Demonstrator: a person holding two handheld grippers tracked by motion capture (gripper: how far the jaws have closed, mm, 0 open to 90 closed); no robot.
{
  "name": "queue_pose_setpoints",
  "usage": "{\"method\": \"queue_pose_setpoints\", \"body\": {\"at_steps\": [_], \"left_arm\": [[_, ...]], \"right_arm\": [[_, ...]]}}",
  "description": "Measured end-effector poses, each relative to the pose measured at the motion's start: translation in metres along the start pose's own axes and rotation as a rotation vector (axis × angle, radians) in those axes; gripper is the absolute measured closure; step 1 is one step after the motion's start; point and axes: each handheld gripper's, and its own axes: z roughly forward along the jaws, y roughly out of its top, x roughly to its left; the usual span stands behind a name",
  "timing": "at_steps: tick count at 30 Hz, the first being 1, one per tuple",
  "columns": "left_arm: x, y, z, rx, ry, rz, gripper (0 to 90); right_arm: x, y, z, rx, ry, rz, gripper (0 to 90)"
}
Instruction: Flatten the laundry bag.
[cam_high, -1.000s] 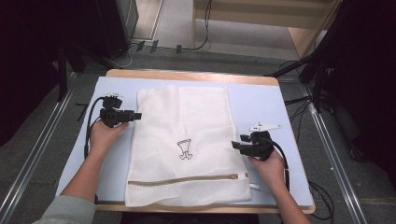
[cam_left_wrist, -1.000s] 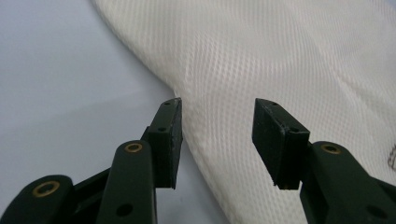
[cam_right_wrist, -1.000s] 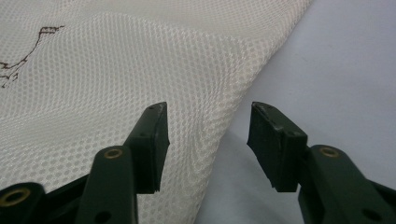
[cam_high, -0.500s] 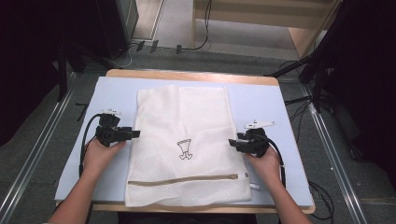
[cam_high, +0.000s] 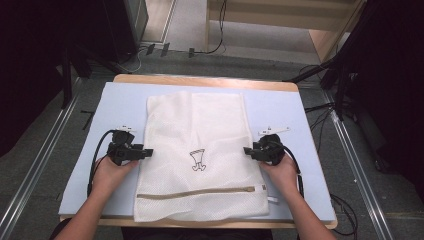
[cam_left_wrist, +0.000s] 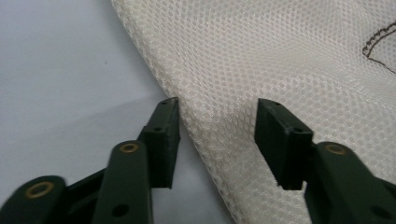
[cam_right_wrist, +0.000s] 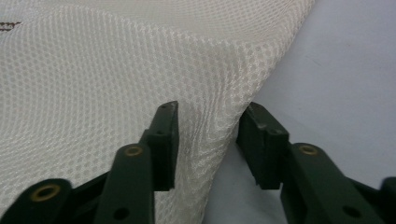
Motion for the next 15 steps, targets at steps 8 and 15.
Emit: {"method": "queue_pose_setpoints", "body": {"at_steps": [8, 15], "left_arm": [[0.002, 0.005, 0.005, 0.030, -0.060, -0.066, 86.0], [0.009, 0.015, 0.005, 0.001, -0.071, -0.074, 87.5]], "right_arm": [[0.001, 0.005, 0.000, 0.048, 0.047, 0.039, 83.4], [-0.004, 0.010, -0.004, 0.032, 0.040, 0.043, 85.2]]}}
